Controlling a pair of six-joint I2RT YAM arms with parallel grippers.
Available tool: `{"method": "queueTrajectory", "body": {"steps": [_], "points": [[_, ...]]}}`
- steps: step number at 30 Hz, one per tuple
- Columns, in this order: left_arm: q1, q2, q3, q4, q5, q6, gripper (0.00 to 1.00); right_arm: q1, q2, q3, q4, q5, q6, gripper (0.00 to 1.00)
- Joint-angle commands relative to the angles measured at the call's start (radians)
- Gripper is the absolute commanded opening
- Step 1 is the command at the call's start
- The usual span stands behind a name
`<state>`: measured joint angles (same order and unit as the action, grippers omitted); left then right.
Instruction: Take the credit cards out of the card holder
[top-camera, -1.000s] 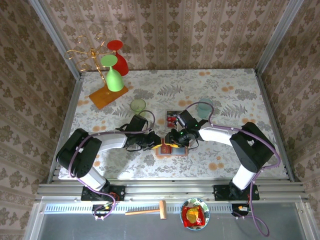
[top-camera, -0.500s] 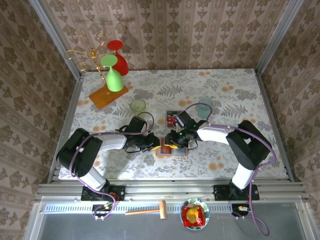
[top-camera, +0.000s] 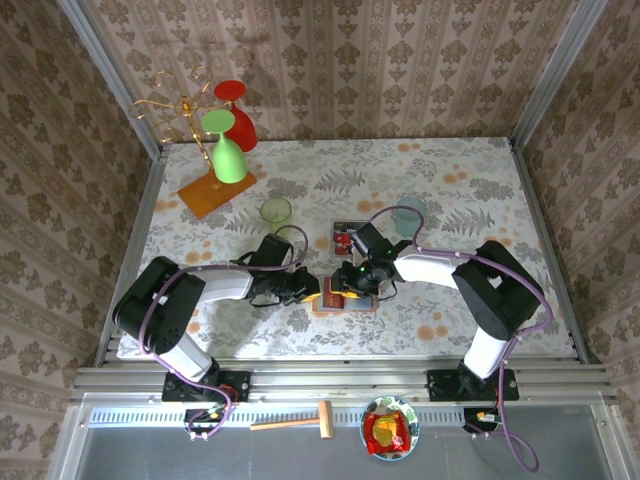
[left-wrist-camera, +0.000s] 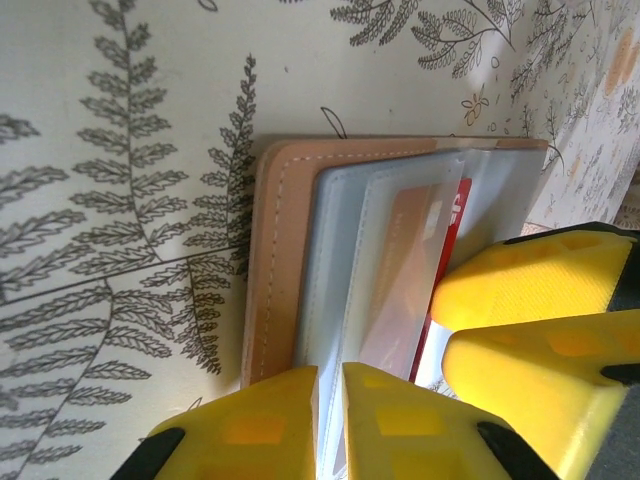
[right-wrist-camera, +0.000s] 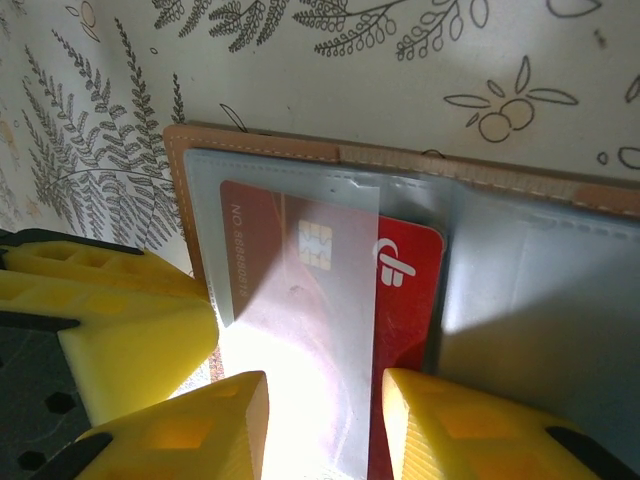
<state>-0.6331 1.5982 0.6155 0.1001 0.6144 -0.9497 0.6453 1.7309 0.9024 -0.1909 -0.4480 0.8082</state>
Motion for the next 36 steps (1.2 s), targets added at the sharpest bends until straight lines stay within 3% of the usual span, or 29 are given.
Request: {"method": "queueTrajectory", "body": {"steps": [1, 21, 36], "points": [[0.007, 0.004, -0.011, -0.002, 0.011, 0.0, 0.15, -0.009, 0.002, 0.02, -0.059, 0.035, -0.027, 0.38], [0.0, -0.05, 0.04, -0.043, 0.01, -0.01, 0.15, -0.018, -0.027, 0.06, -0.116, 0.043, -0.06, 0.38], [-0.048, 0.025, 0.066, -0.02, 0.016, -0.019, 0.12, -0.034, -0.069, 0.02, -0.095, 0.04, -0.048, 0.38]]}}
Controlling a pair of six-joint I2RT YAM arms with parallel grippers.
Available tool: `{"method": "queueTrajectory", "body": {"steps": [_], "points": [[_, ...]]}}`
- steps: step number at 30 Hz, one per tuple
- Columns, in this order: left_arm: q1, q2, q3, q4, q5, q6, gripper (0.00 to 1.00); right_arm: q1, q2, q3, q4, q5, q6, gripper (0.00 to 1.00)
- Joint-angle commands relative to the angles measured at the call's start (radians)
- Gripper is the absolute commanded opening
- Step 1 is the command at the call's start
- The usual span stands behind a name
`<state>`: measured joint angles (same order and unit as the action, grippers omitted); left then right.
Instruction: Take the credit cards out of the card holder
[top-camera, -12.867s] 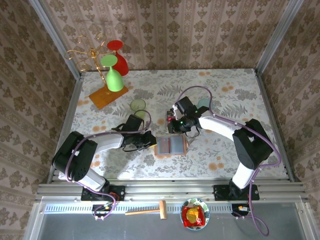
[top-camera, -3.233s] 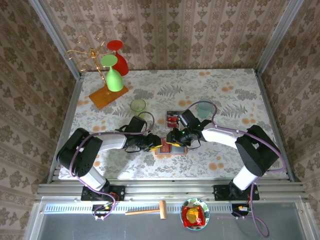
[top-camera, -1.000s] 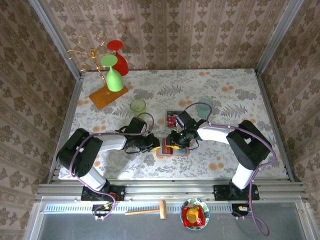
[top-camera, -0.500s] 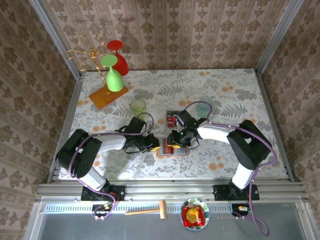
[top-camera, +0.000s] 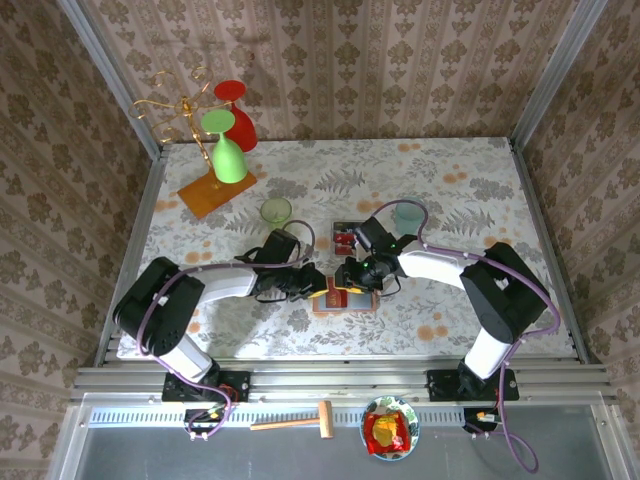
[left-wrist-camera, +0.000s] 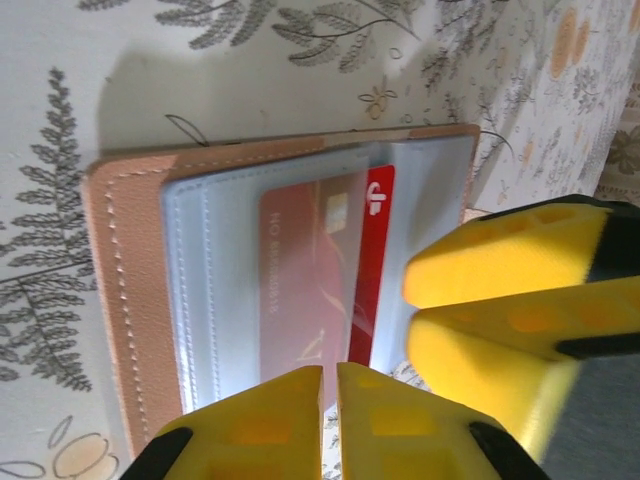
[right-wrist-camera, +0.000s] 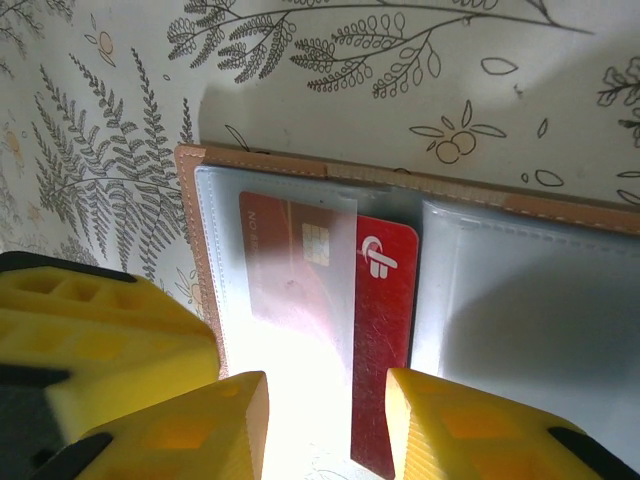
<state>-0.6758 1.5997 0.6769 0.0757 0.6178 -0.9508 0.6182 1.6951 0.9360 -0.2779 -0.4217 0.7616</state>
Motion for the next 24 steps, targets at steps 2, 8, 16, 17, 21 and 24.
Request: {"method": "queueTrajectory", "body": {"steps": [2, 8, 16, 17, 21, 24], "points": [[-0.004, 0.028, 0.0, 0.007, 0.01, -0.019, 0.12, -0.01, -0.035, -0.021, 0.001, 0.008, 0.002, 0.38], [-0.004, 0.04, -0.003, 0.005, 0.008, -0.013, 0.11, -0.024, -0.024, -0.049, 0.048, -0.028, 0.016, 0.38], [0.0, 0.052, -0.004, -0.013, 0.013, 0.004, 0.11, -0.032, 0.004, -0.071, 0.094, -0.054, 0.027, 0.38], [0.001, 0.053, -0.005, -0.015, 0.013, 0.006, 0.11, -0.031, 0.005, -0.071, 0.096, -0.056, 0.028, 0.37], [0.004, 0.057, -0.008, -0.02, 0.01, 0.009, 0.1, -0.034, 0.014, -0.073, 0.101, -0.062, 0.027, 0.36], [0.004, 0.062, -0.008, -0.021, 0.01, 0.011, 0.1, -0.034, 0.019, -0.073, 0.097, -0.057, 0.027, 0.36]]}}
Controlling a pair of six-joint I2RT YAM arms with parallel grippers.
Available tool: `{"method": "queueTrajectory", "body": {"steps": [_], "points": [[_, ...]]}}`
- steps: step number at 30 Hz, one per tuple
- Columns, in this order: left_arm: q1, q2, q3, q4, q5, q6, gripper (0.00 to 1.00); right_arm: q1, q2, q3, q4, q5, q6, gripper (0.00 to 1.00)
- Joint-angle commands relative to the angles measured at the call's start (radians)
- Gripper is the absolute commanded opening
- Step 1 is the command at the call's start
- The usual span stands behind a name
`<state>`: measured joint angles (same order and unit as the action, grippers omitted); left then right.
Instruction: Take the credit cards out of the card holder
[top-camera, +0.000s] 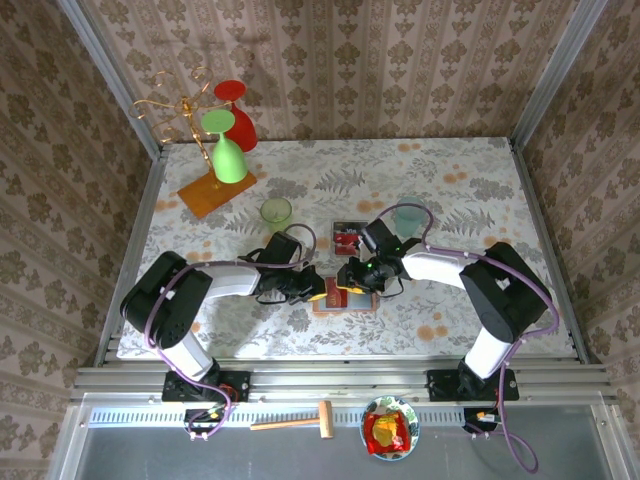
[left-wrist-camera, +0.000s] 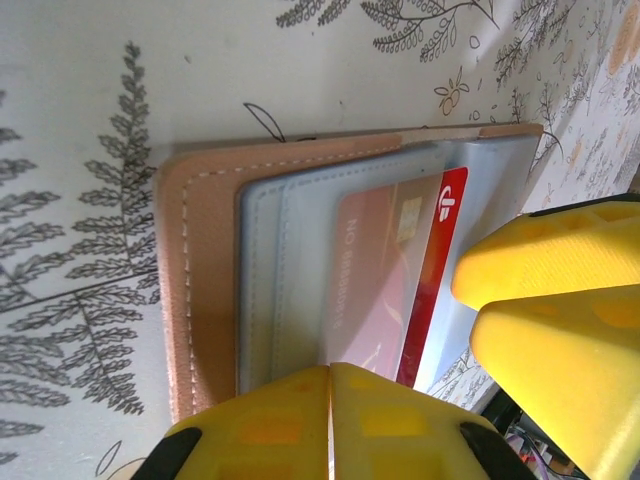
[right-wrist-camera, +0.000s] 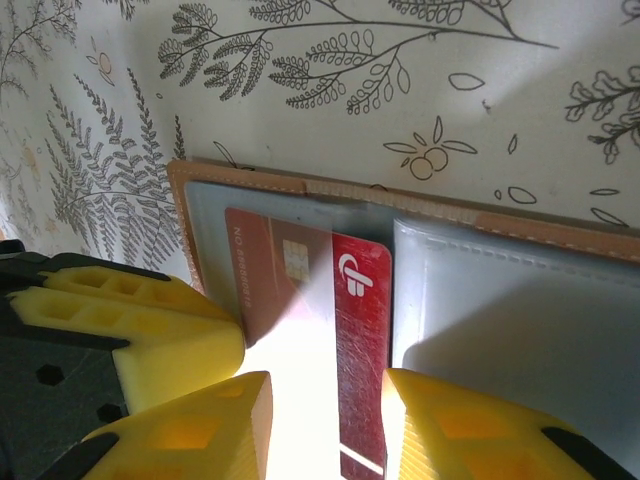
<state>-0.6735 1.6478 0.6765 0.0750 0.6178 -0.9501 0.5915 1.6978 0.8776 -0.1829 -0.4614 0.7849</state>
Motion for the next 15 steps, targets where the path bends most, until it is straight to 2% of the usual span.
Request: {"method": "queueTrajectory", "body": {"steps": [1, 15], "points": [[0.002, 0.015, -0.008, -0.023, 0.01, 0.012, 0.1, -0.007, 0.017, -0.015, 0.003, -0.017, 0.005, 0.36], [0.004, 0.023, -0.016, -0.028, 0.008, 0.017, 0.07, -0.007, 0.035, -0.032, 0.039, -0.04, 0.017, 0.32]]}}
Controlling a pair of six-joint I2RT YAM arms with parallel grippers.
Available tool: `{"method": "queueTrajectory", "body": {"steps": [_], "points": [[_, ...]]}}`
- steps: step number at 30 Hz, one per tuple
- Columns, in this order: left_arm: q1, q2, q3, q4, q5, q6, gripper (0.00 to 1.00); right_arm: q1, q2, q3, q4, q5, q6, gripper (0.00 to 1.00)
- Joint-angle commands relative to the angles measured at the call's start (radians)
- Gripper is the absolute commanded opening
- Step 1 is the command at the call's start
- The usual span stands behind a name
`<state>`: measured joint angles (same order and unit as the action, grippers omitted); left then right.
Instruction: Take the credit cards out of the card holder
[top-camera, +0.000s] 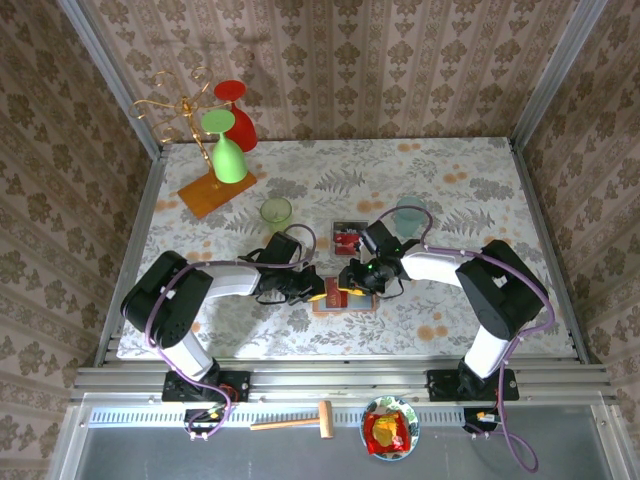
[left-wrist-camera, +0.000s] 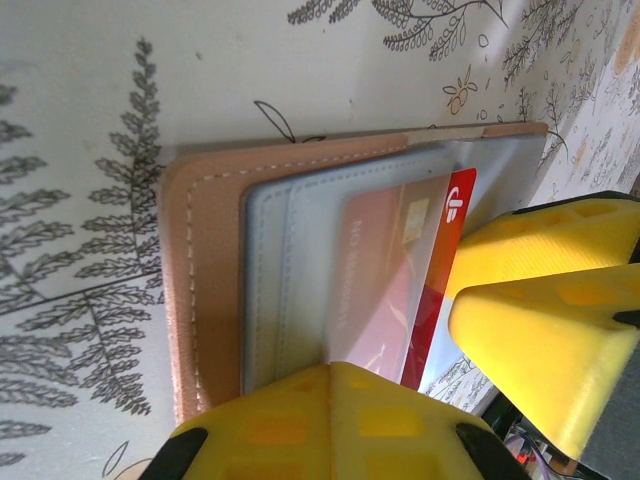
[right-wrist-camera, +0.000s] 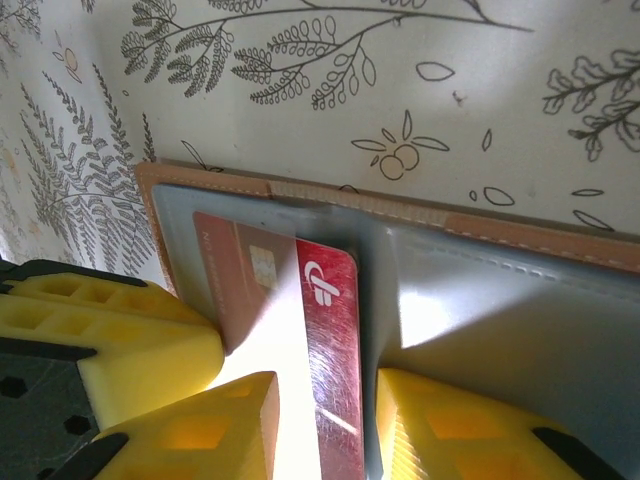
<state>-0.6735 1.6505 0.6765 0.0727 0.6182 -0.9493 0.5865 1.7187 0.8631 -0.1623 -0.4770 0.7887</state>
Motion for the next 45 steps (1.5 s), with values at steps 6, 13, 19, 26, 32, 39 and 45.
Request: {"method": "queueTrajectory", "body": {"steps": [6, 13, 19, 26, 32, 39, 45], "points": [[0.003, 0.033, -0.017, -0.02, 0.011, 0.015, 0.06, -0.002, 0.022, -0.032, 0.049, -0.046, 0.027, 0.31], [0.004, 0.032, -0.019, -0.016, 0.012, 0.012, 0.06, -0.005, 0.017, -0.046, 0.088, -0.067, 0.048, 0.26], [0.003, 0.032, -0.019, -0.014, 0.012, 0.012, 0.06, -0.008, -0.024, -0.047, 0.077, -0.057, 0.05, 0.22], [0.003, 0.031, -0.02, -0.009, 0.012, 0.01, 0.06, -0.01, -0.051, -0.037, 0.044, -0.048, 0.041, 0.21], [0.004, 0.03, -0.02, -0.006, 0.012, 0.009, 0.06, -0.01, -0.048, -0.04, 0.051, -0.051, 0.043, 0.2], [0.005, 0.025, -0.023, -0.007, 0.011, 0.007, 0.06, -0.011, -0.045, -0.053, 0.054, -0.037, 0.034, 0.16], [0.003, 0.023, -0.024, -0.014, 0.009, 0.007, 0.06, -0.018, -0.05, -0.074, 0.059, -0.026, 0.027, 0.14]]}}
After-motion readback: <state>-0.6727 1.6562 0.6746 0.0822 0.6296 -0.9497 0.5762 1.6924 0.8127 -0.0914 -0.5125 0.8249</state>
